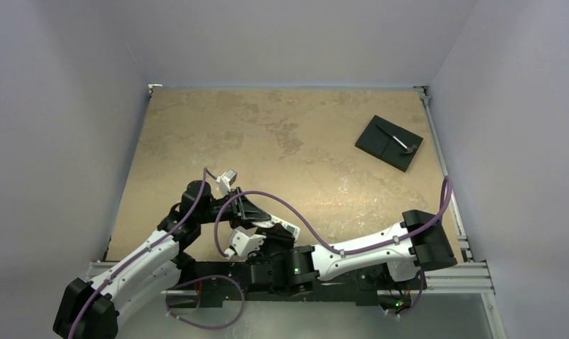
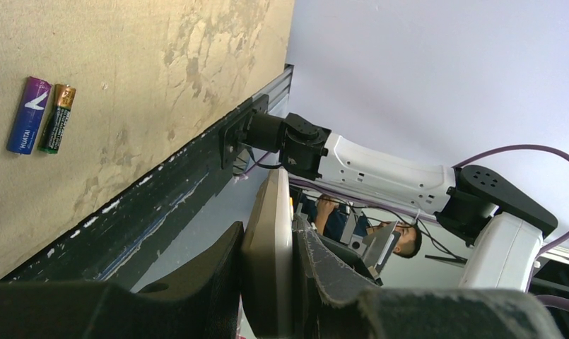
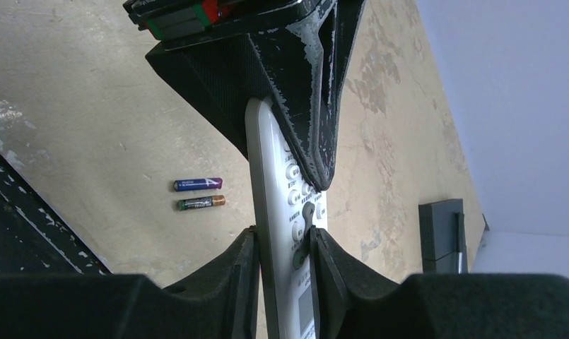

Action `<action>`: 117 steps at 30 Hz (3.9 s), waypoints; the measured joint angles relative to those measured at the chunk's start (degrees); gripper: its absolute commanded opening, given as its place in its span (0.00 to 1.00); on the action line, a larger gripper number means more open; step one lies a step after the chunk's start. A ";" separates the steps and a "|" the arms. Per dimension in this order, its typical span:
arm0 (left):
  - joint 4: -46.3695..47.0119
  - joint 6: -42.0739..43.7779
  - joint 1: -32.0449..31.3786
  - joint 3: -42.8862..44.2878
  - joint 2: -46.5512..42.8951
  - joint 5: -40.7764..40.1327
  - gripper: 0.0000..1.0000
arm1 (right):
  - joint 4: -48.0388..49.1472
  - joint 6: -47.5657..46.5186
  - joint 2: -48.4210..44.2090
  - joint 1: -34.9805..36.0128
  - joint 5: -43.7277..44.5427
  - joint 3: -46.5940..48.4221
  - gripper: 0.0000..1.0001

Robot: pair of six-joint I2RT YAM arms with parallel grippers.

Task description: Load the batteries into the remote control

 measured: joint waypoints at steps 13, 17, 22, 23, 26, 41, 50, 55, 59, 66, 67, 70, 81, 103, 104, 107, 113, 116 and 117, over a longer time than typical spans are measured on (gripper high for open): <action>0.00 0.74 0.00 0.09 0.09 1.68 0.59 | -2.54 4.13 -0.35 -0.02 0.02 -0.31 0.00; 0.00 1.11 0.00 0.13 0.09 1.68 0.66 | -3.34 5.44 -1.11 -0.02 0.02 -0.90 0.00; -0.96 2.19 0.00 1.05 -0.02 1.20 0.71 | -3.45 7.34 -3.82 -0.57 -0.33 -3.21 0.00; -1.49 2.62 0.00 1.42 -0.17 0.98 0.72 | -3.30 7.63 -4.44 -0.87 -0.61 -3.67 0.00; -2.71 3.96 0.00 2.34 -0.85 0.07 0.72 | -2.56 8.41 -7.15 -2.27 -2.21 -5.51 0.00; -10.14 9.77 0.00 3.74 -5.64 -6.25 0.70 | 11.76 13.81 -21.59 -17.86 -20.33 -13.22 0.00; -7.39 10.14 0.00 3.74 -6.25 -5.90 0.70 | 21.38 21.03 -26.14 -25.77 -29.46 -18.82 0.00; -3.39 9.49 0.00 3.74 -6.62 -4.94 0.70 | 28.48 25.49 -30.49 -27.78 -31.45 -22.93 0.00; 0.63 7.61 0.00 3.26 -6.69 -4.07 0.70 | 34.82 28.83 -33.81 -28.02 -32.02 -25.99 0.00; 7.19 3.54 0.00 0.83 -6.60 -3.04 0.70 | 49.40 34.18 -37.73 -28.15 -33.22 -33.18 0.00; 8.09 3.02 0.00 0.63 -6.49 -3.02 0.70 | 51.08 34.88 -38.03 -28.17 -33.29 -34.12 0.00; 11.13 1.31 0.00 0.02 -6.47 -2.93 0.70 | 57.24 37.27 -39.08 -28.22 -33.31 -37.66 0.00; 19.82 -3.54 0.00 -1.16 -8.81 -3.04 0.77 | 80.48 43.39 -41.44 -28.81 -32.76 -46.86 0.00; 38.88 -11.61 0.00 -4.55 -6.58 -4.98 0.78 | 122.81 50.05 -16.13 -28.85 -33.35 -50.40 0.00; 39.39 -12.02 0.00 -4.59 -6.47 -5.01 0.76 | 123.10 50.18 -15.80 -28.85 -33.48 -50.21 0.00; 41.48 -12.76 0.00 -4.83 -5.81 -4.96 0.69 | 124.41 51.12 -14.14 -28.85 -34.84 -49.27 0.00; 45.83 -15.06 0.00 -6.40 -4.11 -4.79 0.48 | 126.33 53.31 -11.23 -28.85 -36.41 -48.30 0.00; 47.34 -15.85 0.00 -7.17 -3.67 -4.79 0.37 | 126.90 54.10 -10.84 -28.85 -36.57 -48.26 0.00; 47.82 -16.06 0.00 -7.39 -3.56 -4.76 0.33 | 126.97 54.40 -10.75 -28.85 -36.61 -48.17 0.00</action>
